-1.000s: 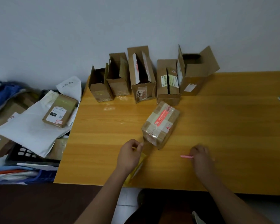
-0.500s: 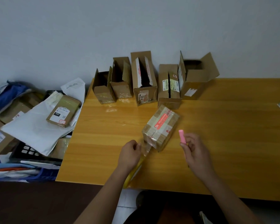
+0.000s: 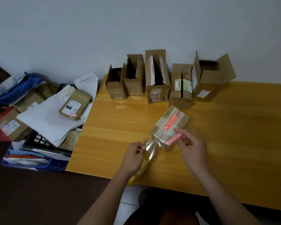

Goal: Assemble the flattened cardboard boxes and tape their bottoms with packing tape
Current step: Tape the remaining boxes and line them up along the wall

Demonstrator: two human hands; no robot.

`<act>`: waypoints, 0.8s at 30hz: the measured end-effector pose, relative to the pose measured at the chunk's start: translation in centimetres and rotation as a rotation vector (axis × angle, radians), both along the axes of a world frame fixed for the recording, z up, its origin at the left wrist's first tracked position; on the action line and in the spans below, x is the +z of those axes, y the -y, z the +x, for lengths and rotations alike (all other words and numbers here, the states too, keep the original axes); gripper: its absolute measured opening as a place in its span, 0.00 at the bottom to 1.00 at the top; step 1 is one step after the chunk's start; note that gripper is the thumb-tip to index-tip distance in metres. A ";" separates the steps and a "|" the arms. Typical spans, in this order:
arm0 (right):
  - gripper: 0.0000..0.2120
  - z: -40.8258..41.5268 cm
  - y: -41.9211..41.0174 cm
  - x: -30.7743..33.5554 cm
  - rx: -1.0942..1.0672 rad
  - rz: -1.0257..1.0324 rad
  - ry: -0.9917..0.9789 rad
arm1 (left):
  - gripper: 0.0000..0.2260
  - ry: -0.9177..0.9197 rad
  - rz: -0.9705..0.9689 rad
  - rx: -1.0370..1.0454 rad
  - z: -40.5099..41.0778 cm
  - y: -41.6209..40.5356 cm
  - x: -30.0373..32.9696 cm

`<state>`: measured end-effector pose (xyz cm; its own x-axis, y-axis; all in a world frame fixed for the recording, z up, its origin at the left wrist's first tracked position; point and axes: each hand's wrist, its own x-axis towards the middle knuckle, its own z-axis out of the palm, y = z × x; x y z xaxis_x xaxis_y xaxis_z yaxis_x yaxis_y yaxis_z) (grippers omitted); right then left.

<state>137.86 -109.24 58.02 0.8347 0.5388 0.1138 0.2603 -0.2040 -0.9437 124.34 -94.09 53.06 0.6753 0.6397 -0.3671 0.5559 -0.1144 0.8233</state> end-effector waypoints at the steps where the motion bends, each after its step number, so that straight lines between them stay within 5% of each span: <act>1: 0.09 -0.1 -0.2 -0.1 -0.004 -0.038 0.076 | 0.10 0.002 0.006 0.000 -0.1 0.0 0.0; 5: 0.05 -0.1 -0.5 -0.5 0.040 -0.112 0.089 | 0.10 0.009 0.019 0.002 -0.1 0.1 -0.1; 10: 0.39 -0.6 -0.7 0.5 0.202 -0.123 -0.092 | 0.11 0.013 0.059 -0.011 0.2 0.1 -0.1; 15: 0.23 -0.3 -0.5 0.4 0.335 -0.122 0.136 | 0.11 -0.006 0.068 -0.027 0.3 0.0 -0.4; 18: 0.27 -0.2 -0.4 0.4 0.460 -0.099 0.068 | 0.09 -0.029 0.079 -0.038 0.5 0.0 -0.4; 24: 0.11 0.0 -1.7 -0.5 0.334 -0.042 0.303 | 0.07 -0.066 0.089 -0.041 0.9 -0.1 -0.4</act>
<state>137.91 -107.52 57.49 0.5464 0.7824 0.2988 0.5818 -0.0979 -0.8075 125.19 -94.00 52.68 0.6775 0.6442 -0.3549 0.6022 -0.2088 0.7706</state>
